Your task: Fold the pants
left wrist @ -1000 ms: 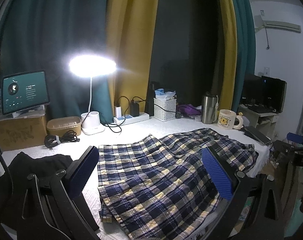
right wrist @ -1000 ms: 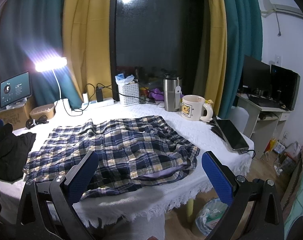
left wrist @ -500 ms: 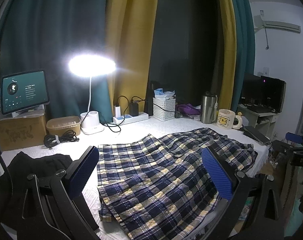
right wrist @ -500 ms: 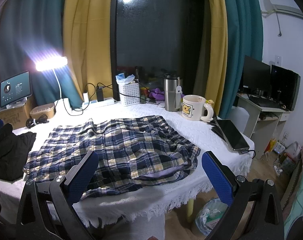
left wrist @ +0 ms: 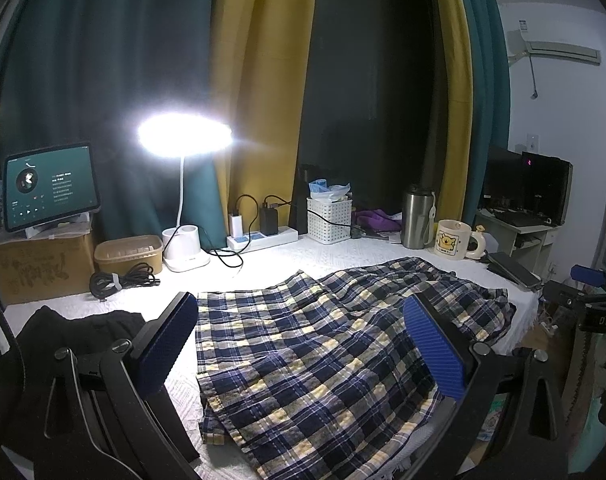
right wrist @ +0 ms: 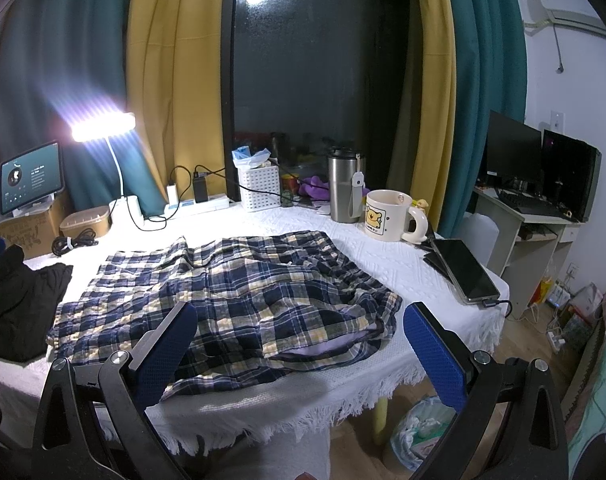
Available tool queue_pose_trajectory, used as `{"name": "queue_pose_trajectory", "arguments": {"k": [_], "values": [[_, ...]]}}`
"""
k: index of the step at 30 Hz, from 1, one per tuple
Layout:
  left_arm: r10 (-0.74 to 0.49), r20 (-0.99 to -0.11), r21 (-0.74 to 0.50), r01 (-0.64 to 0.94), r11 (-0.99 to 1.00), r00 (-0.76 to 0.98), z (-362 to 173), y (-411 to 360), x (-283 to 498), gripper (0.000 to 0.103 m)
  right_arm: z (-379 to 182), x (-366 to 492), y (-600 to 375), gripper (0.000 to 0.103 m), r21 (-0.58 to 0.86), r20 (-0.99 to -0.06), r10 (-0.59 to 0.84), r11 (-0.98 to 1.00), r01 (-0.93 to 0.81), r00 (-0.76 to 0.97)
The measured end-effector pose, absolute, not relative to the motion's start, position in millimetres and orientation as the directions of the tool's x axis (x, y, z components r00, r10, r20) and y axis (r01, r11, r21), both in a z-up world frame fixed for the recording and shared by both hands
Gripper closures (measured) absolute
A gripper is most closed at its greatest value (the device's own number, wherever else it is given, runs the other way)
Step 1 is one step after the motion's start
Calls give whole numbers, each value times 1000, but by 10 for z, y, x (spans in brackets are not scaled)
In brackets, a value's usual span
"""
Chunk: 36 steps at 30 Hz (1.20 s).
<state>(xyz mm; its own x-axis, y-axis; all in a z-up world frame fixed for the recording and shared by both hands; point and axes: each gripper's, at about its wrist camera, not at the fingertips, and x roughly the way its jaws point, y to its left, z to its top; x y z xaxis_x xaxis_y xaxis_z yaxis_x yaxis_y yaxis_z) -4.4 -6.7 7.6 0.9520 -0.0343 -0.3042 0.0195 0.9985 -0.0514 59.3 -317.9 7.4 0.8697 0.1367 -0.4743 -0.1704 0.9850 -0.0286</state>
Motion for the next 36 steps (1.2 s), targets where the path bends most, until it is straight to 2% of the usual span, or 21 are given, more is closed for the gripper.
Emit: {"name": "queue_pose_trajectory", "arguments": {"k": [19, 36], "values": [[-32, -308, -44, 20, 999, 951, 89, -41, 115, 1, 53, 780, -3130, 0, -54, -485, 135, 981, -184, 864], [12, -389, -23, -23, 999, 921, 61, 62, 878, 1, 32, 1682, -3149, 0, -51, -550, 126, 982, -184, 825]]}}
